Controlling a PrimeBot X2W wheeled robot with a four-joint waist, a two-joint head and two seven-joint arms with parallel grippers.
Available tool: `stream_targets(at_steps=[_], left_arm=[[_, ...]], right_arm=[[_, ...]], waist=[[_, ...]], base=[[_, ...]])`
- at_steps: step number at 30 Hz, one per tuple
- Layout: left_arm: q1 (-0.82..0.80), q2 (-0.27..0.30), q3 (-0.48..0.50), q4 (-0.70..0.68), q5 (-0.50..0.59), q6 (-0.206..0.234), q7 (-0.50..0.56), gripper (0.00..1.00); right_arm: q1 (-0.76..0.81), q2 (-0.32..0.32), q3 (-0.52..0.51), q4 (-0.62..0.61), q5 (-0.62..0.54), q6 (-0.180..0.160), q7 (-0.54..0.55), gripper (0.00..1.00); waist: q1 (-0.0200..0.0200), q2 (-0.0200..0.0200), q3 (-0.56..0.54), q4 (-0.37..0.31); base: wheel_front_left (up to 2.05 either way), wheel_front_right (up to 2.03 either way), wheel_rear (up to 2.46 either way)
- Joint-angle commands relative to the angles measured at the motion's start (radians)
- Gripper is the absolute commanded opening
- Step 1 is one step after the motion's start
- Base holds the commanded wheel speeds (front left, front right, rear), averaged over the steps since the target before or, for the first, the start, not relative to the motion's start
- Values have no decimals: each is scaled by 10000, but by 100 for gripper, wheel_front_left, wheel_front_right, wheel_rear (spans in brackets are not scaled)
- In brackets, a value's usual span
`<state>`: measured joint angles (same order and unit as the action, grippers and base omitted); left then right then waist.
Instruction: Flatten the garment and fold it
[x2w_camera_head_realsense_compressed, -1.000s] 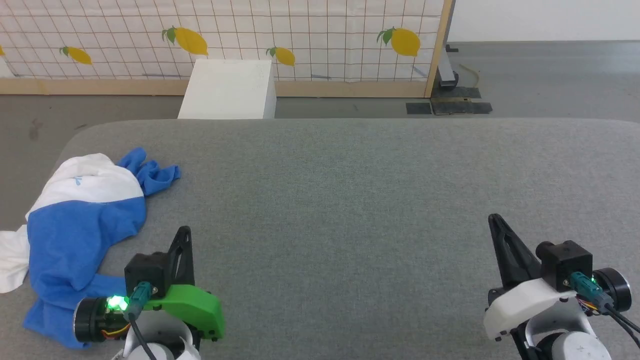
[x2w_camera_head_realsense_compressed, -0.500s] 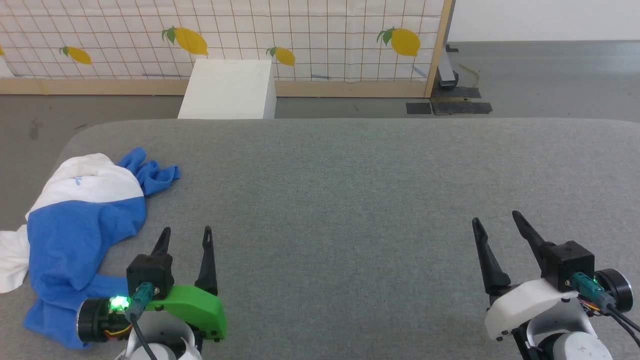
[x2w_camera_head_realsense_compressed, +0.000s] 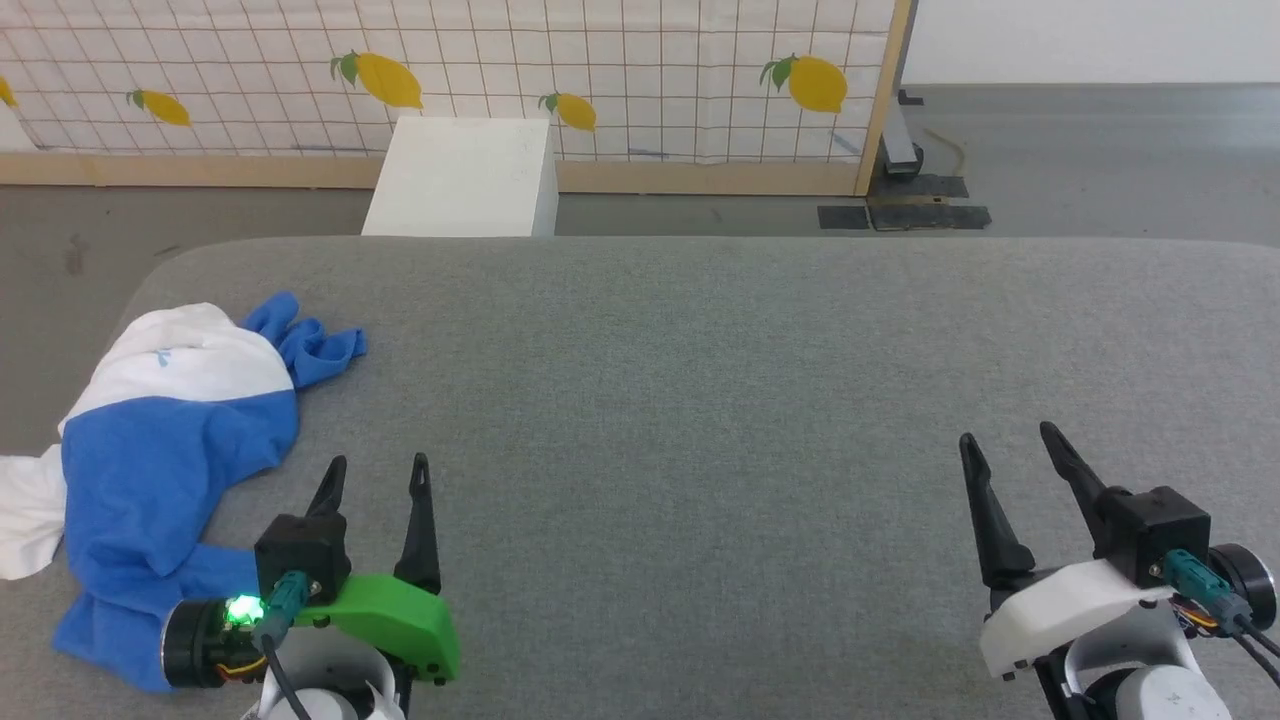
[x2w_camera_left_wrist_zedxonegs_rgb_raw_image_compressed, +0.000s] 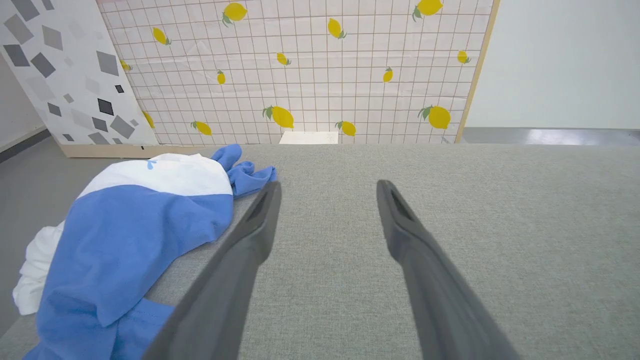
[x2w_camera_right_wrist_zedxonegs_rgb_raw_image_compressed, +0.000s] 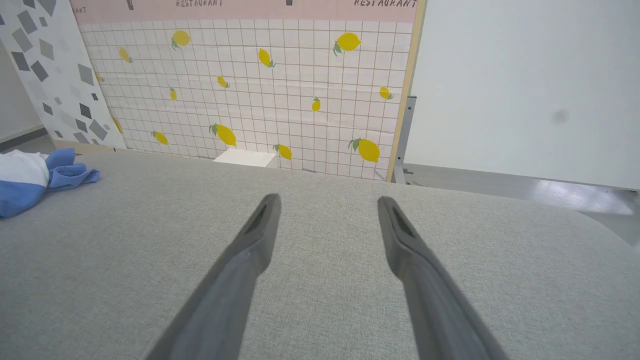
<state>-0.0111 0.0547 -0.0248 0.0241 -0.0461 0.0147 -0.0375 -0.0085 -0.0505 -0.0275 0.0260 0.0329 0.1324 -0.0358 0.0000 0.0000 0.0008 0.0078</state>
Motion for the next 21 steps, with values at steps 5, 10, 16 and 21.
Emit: stream_targets(at_steps=[5, 10, 16, 21], left_arm=[[38, -10, -11, 59, -196, 134, -196, 100], [110, -12, 28, 76, -277, 198, -301, 100], [190, -14, 55, 80, -363, 260, -424, 100], [246, -15, 64, 100, -436, 293, -524, 100]], right_arm=[[157, 1, -62, 113, 175, -4, -203, 100], [205, 1, -98, 181, 247, -4, -308, 100], [275, 1, -121, 242, 340, -5, -432, 100], [321, 1, -125, 302, 427, -6, -532, 100]], waist=[[0, 0, -7, 204], [0, 0, -19, 465], [0, 0, -24, 904], [0, 0, -26, 1313]], base=[[0, 0, 0], [0, 0, 0], [0, 0, 0], [0, 0, 0]])
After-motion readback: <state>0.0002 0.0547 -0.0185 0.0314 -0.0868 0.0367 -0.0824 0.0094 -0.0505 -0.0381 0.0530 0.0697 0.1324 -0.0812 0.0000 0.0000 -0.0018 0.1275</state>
